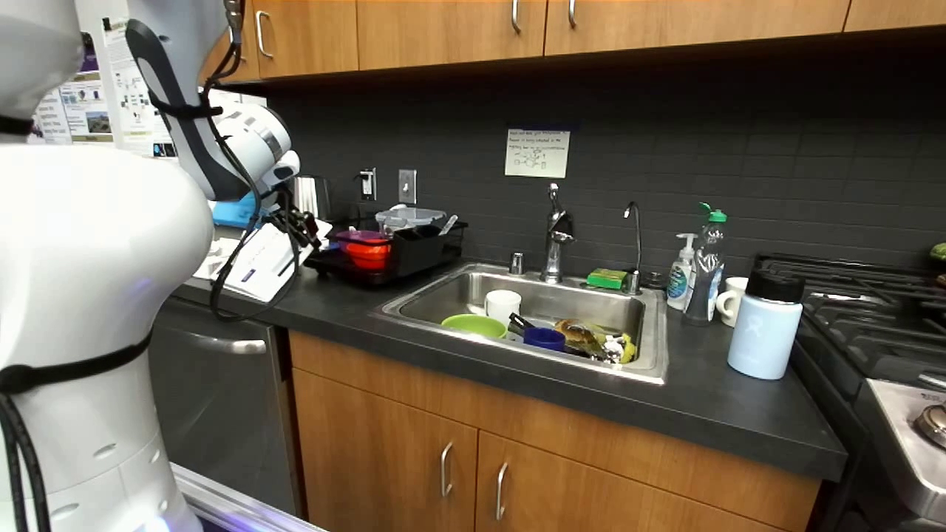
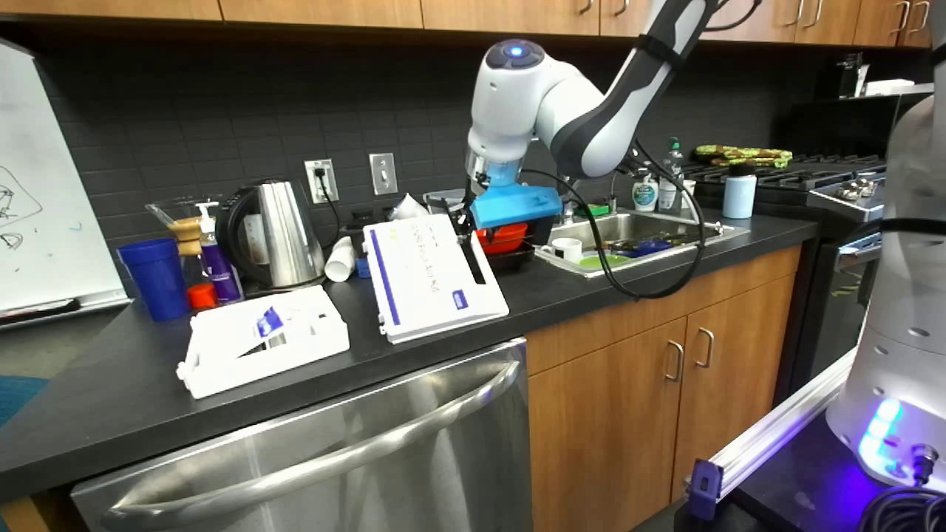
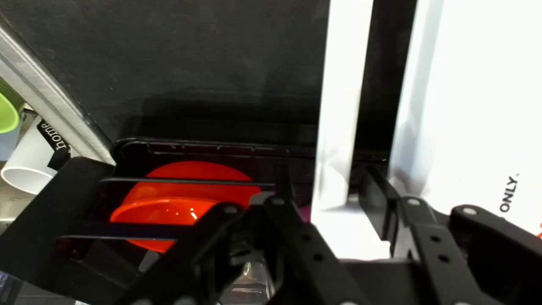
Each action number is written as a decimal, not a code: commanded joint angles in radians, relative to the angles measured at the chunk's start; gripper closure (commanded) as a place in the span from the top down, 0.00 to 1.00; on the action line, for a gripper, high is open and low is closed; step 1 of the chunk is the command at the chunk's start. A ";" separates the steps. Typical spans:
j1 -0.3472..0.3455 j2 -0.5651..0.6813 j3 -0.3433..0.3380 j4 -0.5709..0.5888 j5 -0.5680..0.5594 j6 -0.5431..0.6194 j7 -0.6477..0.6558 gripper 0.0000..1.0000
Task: Open the white object and put the white item on the counter
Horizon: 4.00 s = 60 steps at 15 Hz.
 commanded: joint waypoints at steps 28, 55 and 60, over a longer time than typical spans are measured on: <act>0.014 -0.330 0.147 -0.298 0.490 0.036 -0.488 0.93; -0.153 -0.326 0.653 -0.199 1.000 0.051 -0.878 1.00; -0.264 -0.206 0.759 -0.118 0.819 0.077 -0.776 1.00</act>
